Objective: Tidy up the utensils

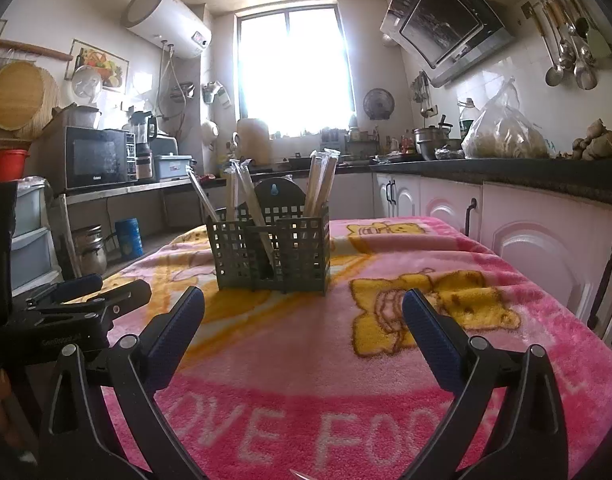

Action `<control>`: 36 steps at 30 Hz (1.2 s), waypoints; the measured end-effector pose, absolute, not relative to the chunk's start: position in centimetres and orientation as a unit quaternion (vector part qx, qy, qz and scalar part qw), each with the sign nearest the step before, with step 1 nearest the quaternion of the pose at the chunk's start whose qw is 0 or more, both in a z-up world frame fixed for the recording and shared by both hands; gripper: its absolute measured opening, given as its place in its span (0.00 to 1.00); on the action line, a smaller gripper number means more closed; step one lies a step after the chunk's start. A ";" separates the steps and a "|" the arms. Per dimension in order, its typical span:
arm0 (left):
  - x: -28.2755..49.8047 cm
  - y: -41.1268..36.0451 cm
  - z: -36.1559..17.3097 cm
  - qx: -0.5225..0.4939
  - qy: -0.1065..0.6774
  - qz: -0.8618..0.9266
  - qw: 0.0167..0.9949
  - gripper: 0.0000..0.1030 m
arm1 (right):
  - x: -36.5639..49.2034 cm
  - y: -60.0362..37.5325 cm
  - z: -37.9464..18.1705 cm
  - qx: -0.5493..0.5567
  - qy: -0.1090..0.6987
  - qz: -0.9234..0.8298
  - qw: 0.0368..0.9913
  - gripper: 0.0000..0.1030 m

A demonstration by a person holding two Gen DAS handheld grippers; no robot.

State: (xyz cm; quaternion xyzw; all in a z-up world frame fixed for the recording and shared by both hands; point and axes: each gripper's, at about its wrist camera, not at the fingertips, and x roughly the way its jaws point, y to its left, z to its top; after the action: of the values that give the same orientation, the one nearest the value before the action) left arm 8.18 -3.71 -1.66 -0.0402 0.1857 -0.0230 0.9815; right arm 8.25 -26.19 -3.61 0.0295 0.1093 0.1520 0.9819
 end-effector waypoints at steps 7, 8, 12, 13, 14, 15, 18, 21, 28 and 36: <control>8.2 -3.7 -1.7 -0.039 0.186 -0.023 0.982 0.89 | 8.3 -26.2 -3.7 0.037 0.112 0.152 0.981 0.94; 8.2 -3.7 -1.7 -0.039 0.186 -0.022 0.982 0.89 | 8.4 -26.3 -3.7 0.037 0.111 0.153 0.981 0.94; 8.1 -3.7 -1.7 -0.041 0.186 -0.020 0.981 0.89 | 8.4 -26.3 -3.7 0.036 0.113 0.152 0.981 0.94; 8.1 -3.6 -1.7 -0.041 0.186 -0.020 0.981 0.89 | 8.4 -26.2 -3.7 0.036 0.112 0.151 0.981 0.94; 8.1 -3.5 -1.7 -0.042 0.186 -0.020 0.981 0.89 | 8.4 -26.3 -3.7 0.036 0.111 0.152 0.981 0.94; 8.2 -3.5 -1.7 -0.043 0.187 -0.019 0.981 0.89 | 8.4 -26.2 -3.7 0.035 0.111 0.152 0.981 0.94; 8.2 -3.5 -1.6 -0.043 0.187 -0.020 0.981 0.89 | 8.4 -26.2 -3.7 0.036 0.113 0.151 0.981 0.94; 8.1 -3.4 -1.6 -0.042 0.187 -0.019 0.981 0.89 | 8.5 -26.3 -3.7 0.037 0.113 0.150 0.982 0.94; 8.2 -3.5 -1.5 -0.043 0.187 -0.019 0.981 0.89 | 8.5 -26.3 -3.8 0.036 0.112 0.151 0.982 0.94; 8.3 -3.6 -1.5 -0.042 0.188 -0.019 0.981 0.89 | 8.5 -26.2 -3.8 0.034 0.113 0.151 0.981 0.94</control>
State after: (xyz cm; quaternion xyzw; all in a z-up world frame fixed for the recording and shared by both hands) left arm 8.31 -3.57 -1.53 -0.0417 0.1879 -0.0192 0.9811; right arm 8.55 -26.24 -3.83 0.0342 0.1127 0.1514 0.9814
